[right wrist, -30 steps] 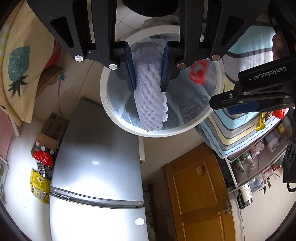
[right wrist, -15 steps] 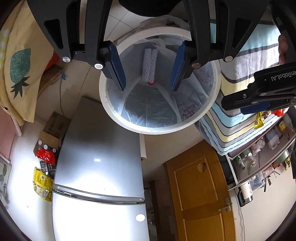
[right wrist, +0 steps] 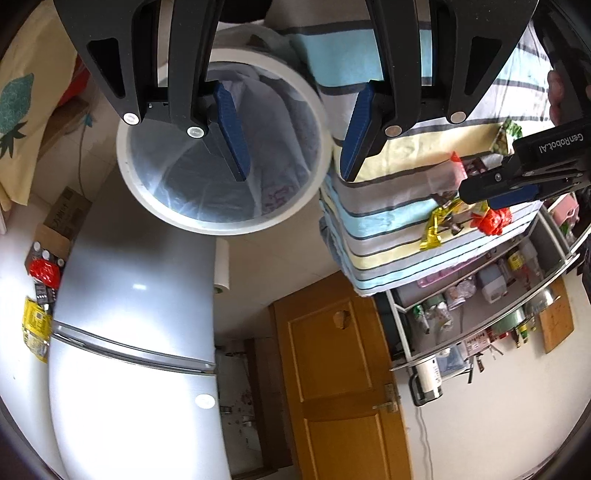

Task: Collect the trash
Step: 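Grasp the green chip bag with the left gripper while the right gripper grasps the red-lidded cup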

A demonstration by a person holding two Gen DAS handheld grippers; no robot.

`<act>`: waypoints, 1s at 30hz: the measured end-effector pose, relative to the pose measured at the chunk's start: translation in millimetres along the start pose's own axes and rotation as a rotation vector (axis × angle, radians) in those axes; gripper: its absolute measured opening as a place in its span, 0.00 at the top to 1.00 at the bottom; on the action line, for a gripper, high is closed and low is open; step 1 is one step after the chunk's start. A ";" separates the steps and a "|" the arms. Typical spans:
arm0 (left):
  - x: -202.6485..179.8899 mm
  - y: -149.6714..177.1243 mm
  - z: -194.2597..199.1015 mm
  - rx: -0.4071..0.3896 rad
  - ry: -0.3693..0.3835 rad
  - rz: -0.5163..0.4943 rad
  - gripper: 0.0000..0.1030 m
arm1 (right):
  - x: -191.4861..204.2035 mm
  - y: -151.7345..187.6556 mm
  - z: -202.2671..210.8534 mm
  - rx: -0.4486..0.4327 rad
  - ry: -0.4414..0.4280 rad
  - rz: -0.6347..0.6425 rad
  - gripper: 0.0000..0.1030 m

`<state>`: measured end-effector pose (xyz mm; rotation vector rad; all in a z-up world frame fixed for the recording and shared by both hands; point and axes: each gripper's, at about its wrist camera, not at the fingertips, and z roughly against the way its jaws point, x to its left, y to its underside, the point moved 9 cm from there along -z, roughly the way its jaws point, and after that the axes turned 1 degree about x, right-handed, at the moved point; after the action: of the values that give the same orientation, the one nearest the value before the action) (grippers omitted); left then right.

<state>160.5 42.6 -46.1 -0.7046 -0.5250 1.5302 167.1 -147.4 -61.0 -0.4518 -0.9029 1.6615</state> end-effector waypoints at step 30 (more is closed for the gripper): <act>123.0 66.9 24.4 0.043 -0.068 0.129 0.19 | 161.7 10.9 -91.9 0.199 -0.268 0.300 0.44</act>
<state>95.6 160.9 -90.6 -0.6652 -0.5039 1.6864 177.6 34.2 -101.2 -0.2382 -0.8819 2.1019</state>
